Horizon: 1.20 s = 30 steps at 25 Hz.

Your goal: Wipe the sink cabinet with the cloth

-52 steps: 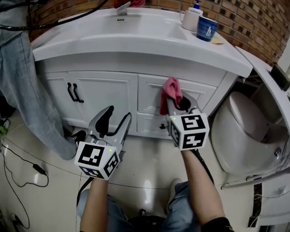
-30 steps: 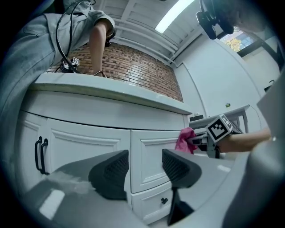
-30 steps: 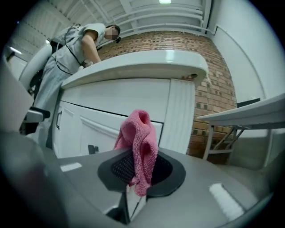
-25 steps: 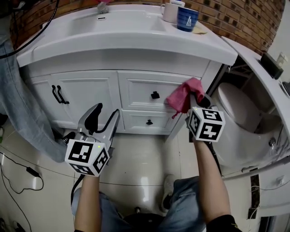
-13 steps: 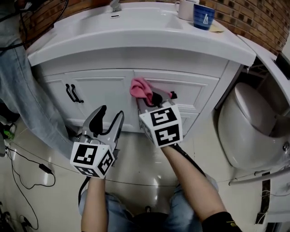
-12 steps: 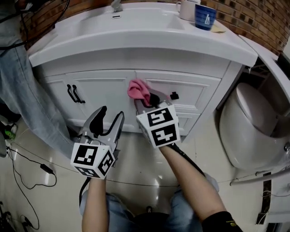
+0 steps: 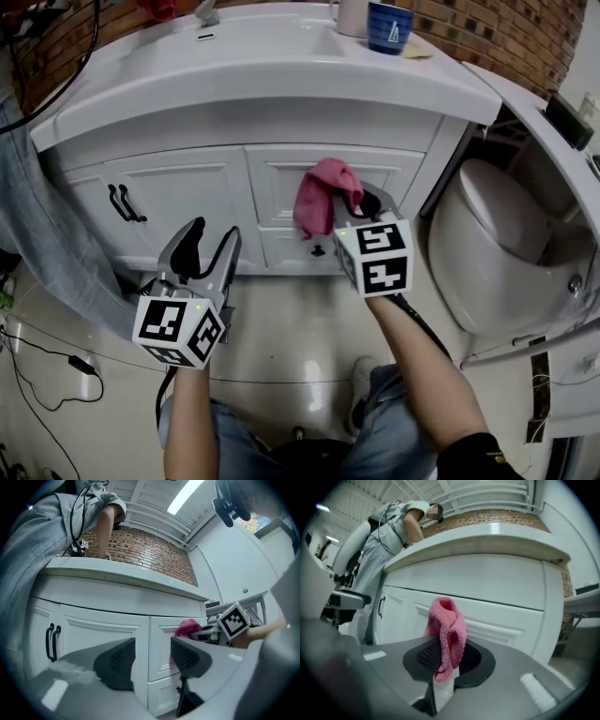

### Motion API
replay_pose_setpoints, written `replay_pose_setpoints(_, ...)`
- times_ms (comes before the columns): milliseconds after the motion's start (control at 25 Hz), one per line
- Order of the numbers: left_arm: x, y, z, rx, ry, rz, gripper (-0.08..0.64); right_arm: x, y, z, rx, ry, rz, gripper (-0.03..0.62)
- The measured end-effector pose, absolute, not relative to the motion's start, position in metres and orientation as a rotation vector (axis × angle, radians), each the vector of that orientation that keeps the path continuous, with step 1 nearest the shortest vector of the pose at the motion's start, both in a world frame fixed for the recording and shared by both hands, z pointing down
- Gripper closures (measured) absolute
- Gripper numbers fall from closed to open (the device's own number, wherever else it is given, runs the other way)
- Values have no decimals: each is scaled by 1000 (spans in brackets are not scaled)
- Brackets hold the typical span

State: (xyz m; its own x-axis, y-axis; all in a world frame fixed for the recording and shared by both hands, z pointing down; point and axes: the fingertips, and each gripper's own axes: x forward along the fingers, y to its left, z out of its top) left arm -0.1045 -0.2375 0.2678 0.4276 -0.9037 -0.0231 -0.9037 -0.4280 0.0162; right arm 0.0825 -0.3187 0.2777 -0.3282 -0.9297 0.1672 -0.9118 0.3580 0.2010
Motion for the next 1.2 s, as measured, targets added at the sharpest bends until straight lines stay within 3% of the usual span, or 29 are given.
replay_pose_setpoints(200, -94, -231, 257, 2679, -1664, -84, 325, 199, -316, 276, 1901, -2172, -80, 540)
replay_pose_setpoints(400, -95, -222, 250, 2673, -1679, -119, 325, 238, -311, 290, 2029, -2111, 78, 540)
replay_pose_setpoints(520, -98, -221, 251, 2675, -1698, -109, 325, 202, -305, 294, 1953, -2236, 175, 540)
replay_pose_setpoints(760, -121, -230, 251, 2632, -1766, -101, 325, 17, -287, 301, 1458, -2543, 72, 540)
replay_pose_setpoints(920, -145, -225, 247, 2566, -1829, -151, 325, -69, -291, 308, 1236, -2639, 3, 540)
replay_pose_setpoints(1040, -149, -222, 245, 2562, -1840, -144, 325, -84, -304, 323, 1204, -2577, -98, 540)
replay_pose_setpoints(1200, -143, -222, 242, 2590, -1812, -142, 325, -21, -312, 322, 1401, -2409, -203, 540)
